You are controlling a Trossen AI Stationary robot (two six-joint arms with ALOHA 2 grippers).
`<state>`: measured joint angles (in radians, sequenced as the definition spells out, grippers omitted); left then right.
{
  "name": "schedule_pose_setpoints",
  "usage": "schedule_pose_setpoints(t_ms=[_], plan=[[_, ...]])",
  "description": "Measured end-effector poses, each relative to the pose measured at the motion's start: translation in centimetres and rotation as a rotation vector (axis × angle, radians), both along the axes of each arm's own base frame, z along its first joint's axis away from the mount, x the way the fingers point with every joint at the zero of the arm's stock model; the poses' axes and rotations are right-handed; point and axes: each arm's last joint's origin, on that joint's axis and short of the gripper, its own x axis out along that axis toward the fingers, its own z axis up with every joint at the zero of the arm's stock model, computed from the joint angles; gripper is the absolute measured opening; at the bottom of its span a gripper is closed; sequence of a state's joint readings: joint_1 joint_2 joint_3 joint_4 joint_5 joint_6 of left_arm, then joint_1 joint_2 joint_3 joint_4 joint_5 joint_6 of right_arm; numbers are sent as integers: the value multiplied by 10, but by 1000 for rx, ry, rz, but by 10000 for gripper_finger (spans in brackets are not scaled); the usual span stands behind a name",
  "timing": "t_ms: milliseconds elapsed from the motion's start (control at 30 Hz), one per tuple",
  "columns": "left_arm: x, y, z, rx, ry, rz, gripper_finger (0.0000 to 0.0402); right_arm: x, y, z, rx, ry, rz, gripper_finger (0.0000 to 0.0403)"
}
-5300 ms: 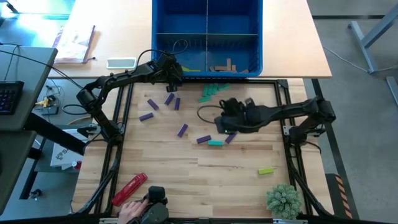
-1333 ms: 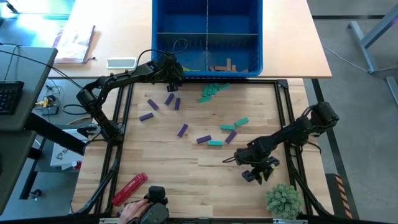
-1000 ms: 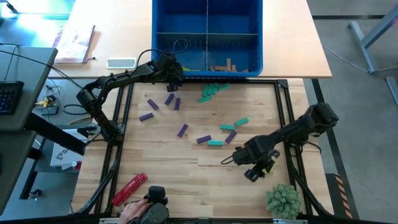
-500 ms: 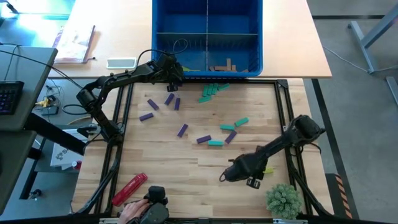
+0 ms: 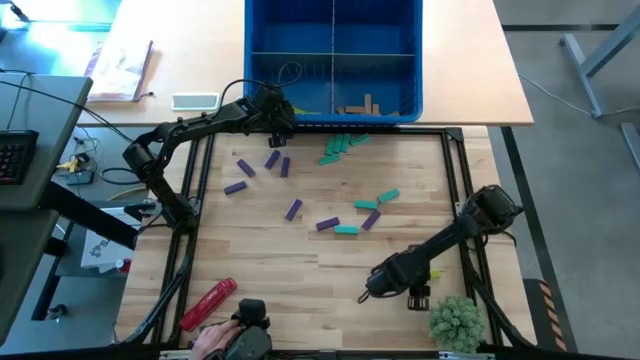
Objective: Sort blocks
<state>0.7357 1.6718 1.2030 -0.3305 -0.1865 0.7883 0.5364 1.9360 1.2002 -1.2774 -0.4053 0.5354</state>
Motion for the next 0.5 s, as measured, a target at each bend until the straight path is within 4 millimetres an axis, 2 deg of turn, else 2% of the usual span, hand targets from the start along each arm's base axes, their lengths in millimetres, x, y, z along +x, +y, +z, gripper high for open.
schedule_pose_setpoints(t_ms=[233, 500], plan=[[0, 0, 0, 0, 0, -1, 80, 2, -10, 11, -19, -51, 27, 185], [-1, 1, 0, -1, -1, 1, 80, -2, -1, 9, 21, -78, 119, 244]])
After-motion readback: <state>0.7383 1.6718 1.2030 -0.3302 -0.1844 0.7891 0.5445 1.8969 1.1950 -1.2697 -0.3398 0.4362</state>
